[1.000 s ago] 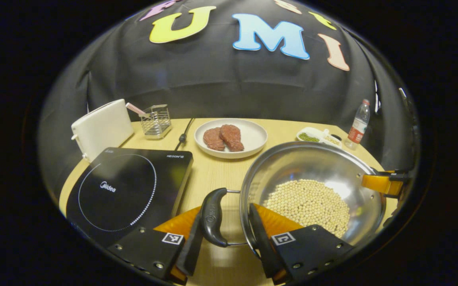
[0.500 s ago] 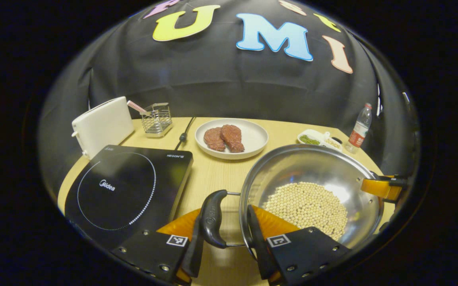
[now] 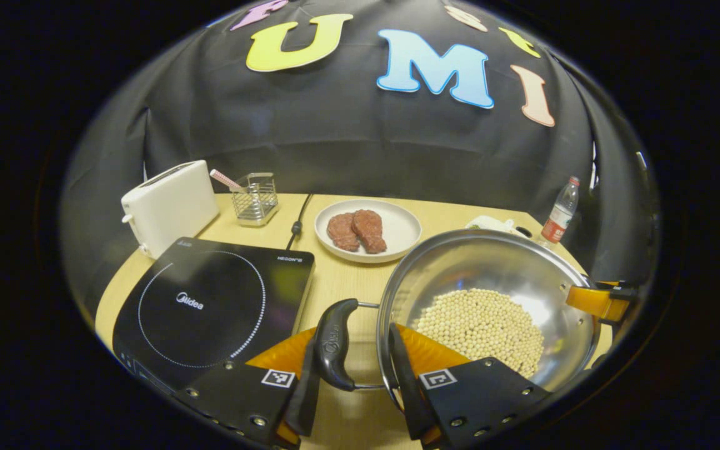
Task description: First push the handle of the pot to place it horizontally, then grasp the pot with both hands and set it on the induction cooktop.
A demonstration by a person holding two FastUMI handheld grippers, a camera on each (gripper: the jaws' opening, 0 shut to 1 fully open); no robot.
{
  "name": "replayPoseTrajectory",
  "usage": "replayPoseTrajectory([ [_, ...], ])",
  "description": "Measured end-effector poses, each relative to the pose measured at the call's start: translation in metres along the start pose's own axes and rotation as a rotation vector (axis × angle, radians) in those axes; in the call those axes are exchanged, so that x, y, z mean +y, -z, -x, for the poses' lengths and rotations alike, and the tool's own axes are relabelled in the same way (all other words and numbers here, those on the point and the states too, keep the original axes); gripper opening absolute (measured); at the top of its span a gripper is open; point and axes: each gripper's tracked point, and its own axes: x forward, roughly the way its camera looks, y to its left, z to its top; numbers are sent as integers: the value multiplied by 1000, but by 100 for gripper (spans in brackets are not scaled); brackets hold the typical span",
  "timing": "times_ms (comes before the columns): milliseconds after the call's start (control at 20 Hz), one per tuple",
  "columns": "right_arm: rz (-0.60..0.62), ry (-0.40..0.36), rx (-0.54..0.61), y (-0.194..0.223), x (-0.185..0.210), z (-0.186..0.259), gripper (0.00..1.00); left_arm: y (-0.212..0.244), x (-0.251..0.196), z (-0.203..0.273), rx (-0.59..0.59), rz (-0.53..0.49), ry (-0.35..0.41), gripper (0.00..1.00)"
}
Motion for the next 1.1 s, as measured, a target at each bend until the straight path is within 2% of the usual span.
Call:
replayPoseTrajectory([
  [350,-20,47,-23,-11,28,24,46,-20,26,11,-21,-5,50,57],
  [400,-26,53,-24,-11,32,27,46,-23,30,12,-23,-13,56,54],
  [450,-30,59,-25,-12,37,29,46,-26,35,13,-26,-22,61,57],
  [550,-38,67,-27,-12,49,32,50,-30,46,15,-28,-29,70,54],
  [650,-47,72,-30,-12,62,36,50,-33,59,18,-30,-30,77,57],
  [700,-49,74,-32,-11,68,38,46,-35,66,19,-32,-33,80,57],
  [1100,-55,69,-51,-14,123,45,49,-45,125,34,-55,-37,81,53],
])
